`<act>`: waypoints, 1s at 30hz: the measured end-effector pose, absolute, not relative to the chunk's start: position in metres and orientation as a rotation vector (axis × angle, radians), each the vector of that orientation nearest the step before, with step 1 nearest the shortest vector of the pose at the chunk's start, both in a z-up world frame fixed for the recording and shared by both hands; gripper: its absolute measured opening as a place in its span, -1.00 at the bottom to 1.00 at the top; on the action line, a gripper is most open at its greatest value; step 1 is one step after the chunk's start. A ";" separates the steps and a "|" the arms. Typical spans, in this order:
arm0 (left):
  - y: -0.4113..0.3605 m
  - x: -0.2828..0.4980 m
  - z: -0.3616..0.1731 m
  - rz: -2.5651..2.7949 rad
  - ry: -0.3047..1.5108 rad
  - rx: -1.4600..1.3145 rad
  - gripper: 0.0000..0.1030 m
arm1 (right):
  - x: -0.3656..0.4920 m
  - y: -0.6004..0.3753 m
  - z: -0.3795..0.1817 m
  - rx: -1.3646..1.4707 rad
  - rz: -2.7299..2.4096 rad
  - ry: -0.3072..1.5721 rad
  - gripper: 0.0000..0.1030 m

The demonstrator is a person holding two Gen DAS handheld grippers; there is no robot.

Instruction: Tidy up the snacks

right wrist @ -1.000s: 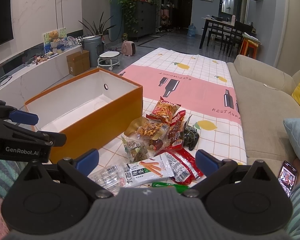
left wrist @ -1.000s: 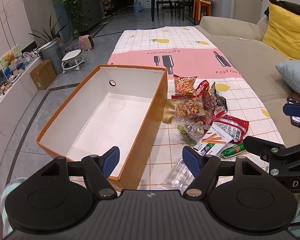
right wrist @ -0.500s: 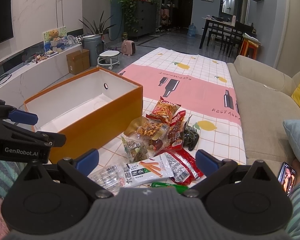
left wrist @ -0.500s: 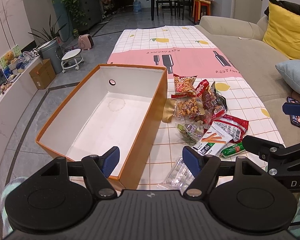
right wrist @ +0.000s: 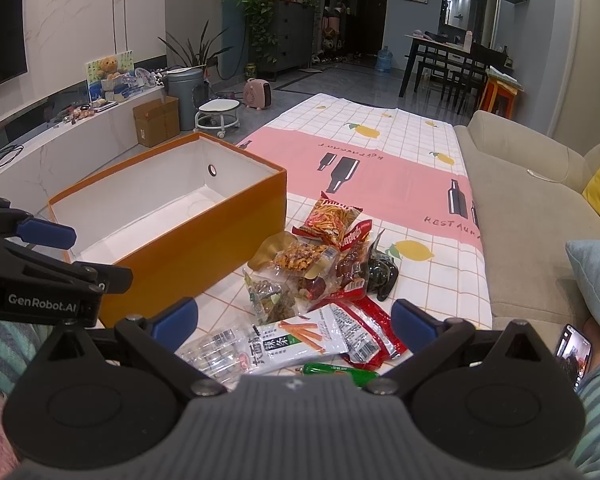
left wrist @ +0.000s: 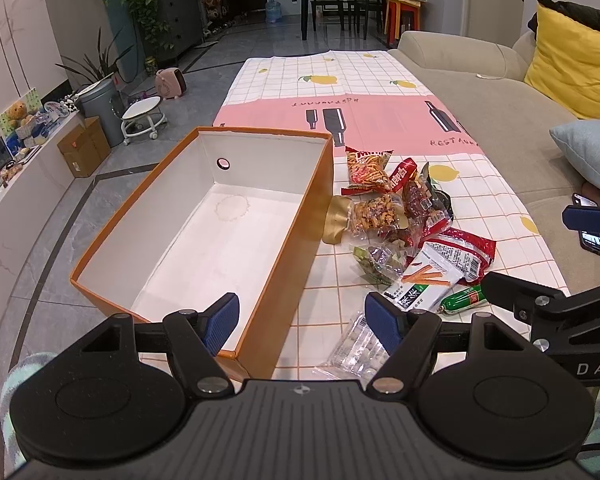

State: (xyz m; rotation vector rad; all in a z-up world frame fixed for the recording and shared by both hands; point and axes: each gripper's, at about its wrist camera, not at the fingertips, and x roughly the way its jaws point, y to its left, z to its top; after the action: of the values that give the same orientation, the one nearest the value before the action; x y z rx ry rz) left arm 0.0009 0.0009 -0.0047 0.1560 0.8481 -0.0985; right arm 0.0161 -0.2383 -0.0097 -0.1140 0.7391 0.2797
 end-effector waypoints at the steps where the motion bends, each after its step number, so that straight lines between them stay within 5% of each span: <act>1: 0.000 0.001 -0.005 -0.099 0.850 0.156 0.64 | 0.016 -0.238 -0.010 -0.114 0.280 0.739 0.93; 30: 0.001 0.001 -0.004 -0.157 0.868 0.120 0.56 | 0.021 -0.241 -0.017 -0.093 0.253 0.805 0.93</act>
State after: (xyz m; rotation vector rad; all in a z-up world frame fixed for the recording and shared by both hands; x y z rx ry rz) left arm 0.0005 0.0014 -0.0043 0.1198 0.8679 -0.1569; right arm 0.0207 -0.2415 -0.0168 -0.0928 0.8046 0.2531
